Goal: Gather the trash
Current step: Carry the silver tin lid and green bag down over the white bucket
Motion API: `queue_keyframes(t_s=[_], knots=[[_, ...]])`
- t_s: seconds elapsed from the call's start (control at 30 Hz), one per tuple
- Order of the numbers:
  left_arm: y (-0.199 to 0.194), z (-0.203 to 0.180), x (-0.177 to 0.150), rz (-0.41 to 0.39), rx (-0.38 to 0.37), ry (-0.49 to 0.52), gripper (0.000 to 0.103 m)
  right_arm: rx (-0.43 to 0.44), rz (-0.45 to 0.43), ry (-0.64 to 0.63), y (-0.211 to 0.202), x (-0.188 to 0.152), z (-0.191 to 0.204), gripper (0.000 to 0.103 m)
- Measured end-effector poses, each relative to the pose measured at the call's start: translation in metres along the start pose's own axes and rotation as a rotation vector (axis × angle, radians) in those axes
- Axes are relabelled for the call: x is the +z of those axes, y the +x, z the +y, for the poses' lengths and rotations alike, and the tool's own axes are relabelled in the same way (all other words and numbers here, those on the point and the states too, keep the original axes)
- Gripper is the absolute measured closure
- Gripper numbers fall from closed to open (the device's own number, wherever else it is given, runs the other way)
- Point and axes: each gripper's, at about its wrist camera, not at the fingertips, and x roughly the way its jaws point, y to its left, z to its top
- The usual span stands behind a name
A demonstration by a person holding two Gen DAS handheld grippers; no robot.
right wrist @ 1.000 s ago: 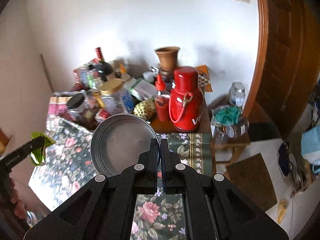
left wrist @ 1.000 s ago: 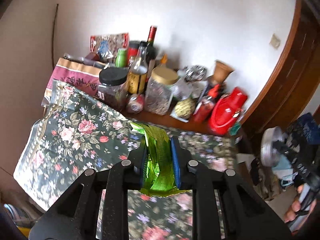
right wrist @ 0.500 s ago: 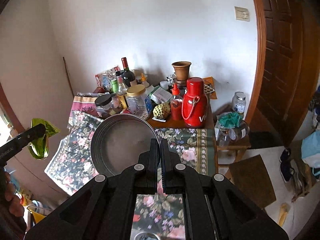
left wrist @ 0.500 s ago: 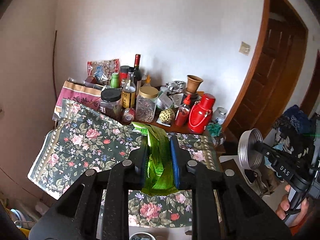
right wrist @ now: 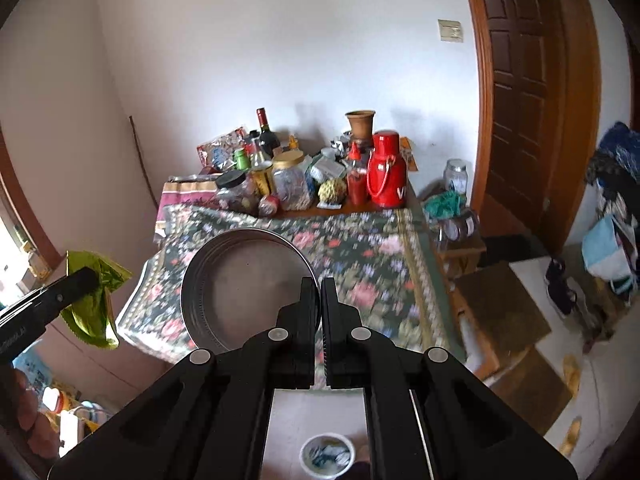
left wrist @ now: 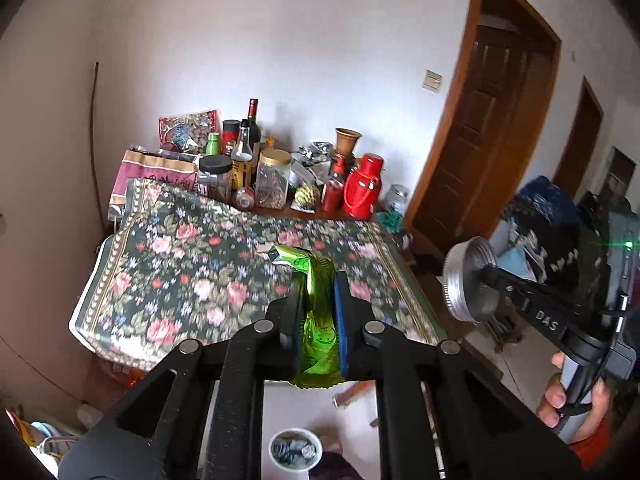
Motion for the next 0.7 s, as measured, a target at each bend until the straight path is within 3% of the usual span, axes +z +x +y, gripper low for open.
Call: queue_keyframes(t_s=[0.17, 0.33, 0.53, 0.7], knots=[[-0.045, 0.001, -0.037, 0.030, -0.034, 0.026, 0.093, -0.011, 0.033, 0.033, -0.028, -0.040, 0.017, 0.100], [-0.064, 0.000, -0.059, 0.072, -0.056, 0.025, 0.093, -0.028, 0.074, 0.031, -0.047, -0.068, 0.027, 0.100], [-0.054, -0.006, -0.081, 0.151, -0.060, 0.018, 0.093, -0.036, 0.123, 0.032, -0.048, -0.087, 0.022, 0.100], [-0.014, -0.011, -0.110, 0.257, -0.041, 0.001, 0.093, -0.015, 0.174, 0.015, -0.029, -0.106, 0.009, 0.100]])
